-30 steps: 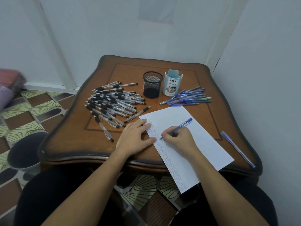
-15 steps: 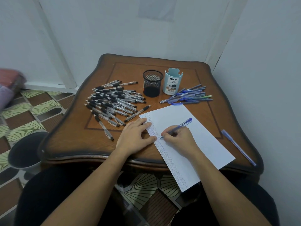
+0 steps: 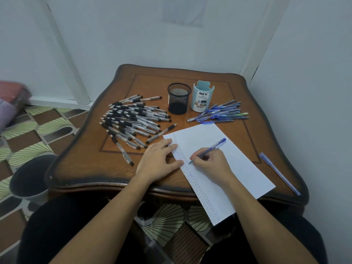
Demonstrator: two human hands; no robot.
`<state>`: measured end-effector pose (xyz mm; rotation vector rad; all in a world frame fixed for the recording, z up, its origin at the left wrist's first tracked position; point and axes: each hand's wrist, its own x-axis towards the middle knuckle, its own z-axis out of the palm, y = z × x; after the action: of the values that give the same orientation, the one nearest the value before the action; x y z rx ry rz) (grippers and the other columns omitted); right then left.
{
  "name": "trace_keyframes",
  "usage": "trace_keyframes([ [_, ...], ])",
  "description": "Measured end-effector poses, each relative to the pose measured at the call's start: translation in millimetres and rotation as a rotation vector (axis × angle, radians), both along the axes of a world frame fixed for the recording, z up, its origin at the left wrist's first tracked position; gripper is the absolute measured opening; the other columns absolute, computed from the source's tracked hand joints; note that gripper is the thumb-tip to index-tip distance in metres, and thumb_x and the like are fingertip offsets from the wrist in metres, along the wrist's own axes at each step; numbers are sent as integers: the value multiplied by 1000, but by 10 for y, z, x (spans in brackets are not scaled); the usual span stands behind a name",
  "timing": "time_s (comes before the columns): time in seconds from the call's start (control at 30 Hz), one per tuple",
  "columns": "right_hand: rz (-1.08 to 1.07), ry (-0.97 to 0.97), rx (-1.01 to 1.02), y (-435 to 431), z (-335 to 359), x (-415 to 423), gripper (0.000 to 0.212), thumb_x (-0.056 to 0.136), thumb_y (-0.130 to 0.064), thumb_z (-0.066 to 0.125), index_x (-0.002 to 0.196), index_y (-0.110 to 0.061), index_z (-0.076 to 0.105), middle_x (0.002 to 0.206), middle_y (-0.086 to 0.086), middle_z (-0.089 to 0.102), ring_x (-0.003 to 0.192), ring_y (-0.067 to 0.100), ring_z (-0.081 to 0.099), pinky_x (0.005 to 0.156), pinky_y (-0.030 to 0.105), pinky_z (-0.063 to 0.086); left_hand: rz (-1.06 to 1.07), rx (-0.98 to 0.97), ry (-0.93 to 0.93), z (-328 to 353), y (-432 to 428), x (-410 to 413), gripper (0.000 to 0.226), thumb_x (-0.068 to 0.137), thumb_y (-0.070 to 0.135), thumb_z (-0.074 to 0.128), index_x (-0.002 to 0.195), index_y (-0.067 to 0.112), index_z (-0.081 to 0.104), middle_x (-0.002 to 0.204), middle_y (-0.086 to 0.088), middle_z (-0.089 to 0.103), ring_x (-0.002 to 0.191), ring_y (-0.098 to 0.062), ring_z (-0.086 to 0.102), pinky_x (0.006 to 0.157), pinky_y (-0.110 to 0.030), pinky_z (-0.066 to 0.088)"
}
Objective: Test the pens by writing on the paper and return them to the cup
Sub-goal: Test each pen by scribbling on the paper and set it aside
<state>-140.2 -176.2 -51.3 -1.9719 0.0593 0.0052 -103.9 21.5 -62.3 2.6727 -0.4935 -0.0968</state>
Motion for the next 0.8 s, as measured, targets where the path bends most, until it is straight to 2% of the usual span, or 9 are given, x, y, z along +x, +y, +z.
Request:
trace_keyframes([
  [0.17, 3, -12, 4, 0, 0, -1, 12, 89, -11, 67, 83, -12, 78, 76, -8, 70, 79, -1, 62, 56, 10, 44, -3, 6, -1, 7, -6, 6, 69, 87, 67, 50, 146, 34, 39, 158, 10, 27, 145, -11, 21, 119, -39, 14],
  [0.43, 11, -22, -29, -8, -25, 10, 13, 87, -12, 67, 81, -16, 78, 75, -11, 71, 83, 7, 64, 59, 15, 50, -4, -11, -8, -2, 0, 3, 69, 86, 67, 51, 145, 33, 41, 157, 10, 29, 144, -11, 23, 119, -39, 16],
  [0.8, -10, -15, -7, 10, -1, -1, 12, 88, -10, 66, 83, -11, 77, 74, -11, 70, 81, 0, 63, 57, 10, 46, -1, 0, -4, -1, -9, 12, 70, 86, 68, 51, 146, 34, 40, 157, 10, 28, 144, -12, 23, 119, -39, 16],
])
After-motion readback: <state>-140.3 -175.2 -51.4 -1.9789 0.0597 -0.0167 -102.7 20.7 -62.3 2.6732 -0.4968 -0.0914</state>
